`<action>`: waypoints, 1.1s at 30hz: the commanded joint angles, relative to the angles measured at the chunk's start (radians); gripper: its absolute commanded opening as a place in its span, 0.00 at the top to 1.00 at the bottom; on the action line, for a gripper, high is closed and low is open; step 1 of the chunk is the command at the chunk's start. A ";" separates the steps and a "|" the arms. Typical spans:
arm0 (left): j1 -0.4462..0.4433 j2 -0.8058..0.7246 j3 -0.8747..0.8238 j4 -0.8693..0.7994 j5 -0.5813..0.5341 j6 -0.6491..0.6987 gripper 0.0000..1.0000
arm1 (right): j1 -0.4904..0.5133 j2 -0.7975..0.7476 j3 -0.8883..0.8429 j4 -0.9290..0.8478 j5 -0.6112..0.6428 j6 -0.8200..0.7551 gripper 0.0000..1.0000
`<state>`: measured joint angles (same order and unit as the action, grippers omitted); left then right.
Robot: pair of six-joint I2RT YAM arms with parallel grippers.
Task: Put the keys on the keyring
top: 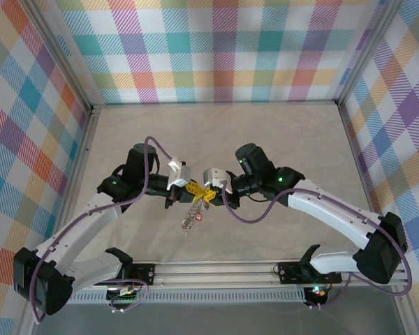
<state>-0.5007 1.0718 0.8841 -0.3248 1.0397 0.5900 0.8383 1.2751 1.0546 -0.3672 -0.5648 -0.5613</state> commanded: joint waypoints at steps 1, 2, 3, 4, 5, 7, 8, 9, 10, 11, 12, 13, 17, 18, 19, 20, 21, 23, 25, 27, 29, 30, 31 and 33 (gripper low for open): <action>0.002 -0.013 -0.002 0.079 0.047 -0.010 1.00 | 0.006 -0.007 0.002 0.066 -0.036 0.002 0.87; 0.002 -0.013 -0.003 0.081 0.054 -0.010 1.00 | 0.005 -0.007 0.006 0.059 -0.033 -0.001 0.86; 0.002 -0.014 -0.004 0.081 0.059 -0.008 1.00 | 0.006 -0.008 0.010 0.052 -0.031 -0.003 0.84; 0.002 -0.014 -0.004 0.076 0.059 0.000 1.00 | 0.006 -0.013 0.010 0.050 -0.024 -0.002 0.82; 0.002 -0.014 0.000 0.066 0.059 0.007 1.00 | 0.004 -0.019 0.006 0.055 -0.018 0.000 0.82; 0.002 -0.013 0.007 0.055 0.055 0.020 1.00 | 0.001 -0.032 -0.006 0.070 -0.012 0.006 0.82; 0.001 -0.015 0.006 0.055 0.054 0.018 1.00 | -0.002 -0.035 -0.008 0.070 -0.013 0.006 0.82; 0.002 -0.017 0.004 0.056 0.056 0.019 1.00 | -0.005 -0.036 -0.006 0.064 -0.014 0.004 0.82; 0.002 -0.019 0.001 0.055 0.056 0.020 1.00 | -0.005 -0.038 -0.005 0.057 -0.014 0.001 0.83; 0.003 -0.019 0.000 0.055 0.055 0.024 1.00 | -0.005 -0.041 -0.004 0.056 -0.012 0.001 0.82; 0.004 -0.018 0.003 0.039 0.055 0.032 1.00 | -0.007 -0.046 -0.008 0.054 -0.009 0.001 0.83; 0.004 -0.015 0.007 0.017 0.051 0.037 1.00 | -0.008 -0.053 -0.015 0.057 -0.006 0.002 0.82; 0.004 -0.024 0.004 0.013 0.036 0.035 1.00 | -0.016 -0.076 -0.043 0.043 0.000 -0.003 0.80; 0.004 -0.025 0.004 0.013 0.032 0.035 1.00 | -0.017 -0.082 -0.050 0.030 0.005 -0.006 0.79; 0.004 -0.026 0.005 0.009 0.028 0.037 1.00 | -0.019 -0.091 -0.058 0.020 0.008 -0.006 0.77; 0.004 -0.026 0.007 0.005 0.027 0.039 1.00 | -0.019 -0.098 -0.067 0.017 0.008 -0.005 0.76; 0.004 -0.027 0.009 0.003 0.025 0.039 1.00 | -0.019 -0.107 -0.077 0.016 0.008 0.000 0.75; 0.004 -0.028 0.008 0.006 0.027 0.032 1.00 | -0.019 -0.112 -0.092 0.020 -0.002 0.012 0.74; 0.004 -0.030 0.005 0.011 0.027 0.030 1.00 | -0.020 -0.115 -0.103 0.033 -0.018 0.032 0.73; 0.004 -0.027 0.007 0.010 0.023 0.032 1.00 | -0.019 -0.119 -0.121 0.067 -0.019 0.060 0.73; 0.004 -0.027 0.010 0.012 0.017 0.027 1.00 | -0.020 -0.123 -0.144 0.121 -0.017 0.096 0.72; 0.004 -0.029 0.009 0.016 0.012 0.018 1.00 | -0.019 -0.123 -0.157 0.143 -0.020 0.112 0.72; 0.004 -0.030 0.007 0.024 0.005 0.009 1.00 | -0.019 -0.119 -0.164 0.166 -0.029 0.128 0.72; 0.004 -0.030 0.009 0.033 -0.016 -0.006 1.00 | -0.017 -0.107 -0.169 0.186 -0.033 0.149 0.72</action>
<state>-0.5007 1.0679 0.8810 -0.3206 1.0237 0.5941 0.8242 1.1725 0.8928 -0.2672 -0.5587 -0.4740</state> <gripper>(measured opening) 0.048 0.281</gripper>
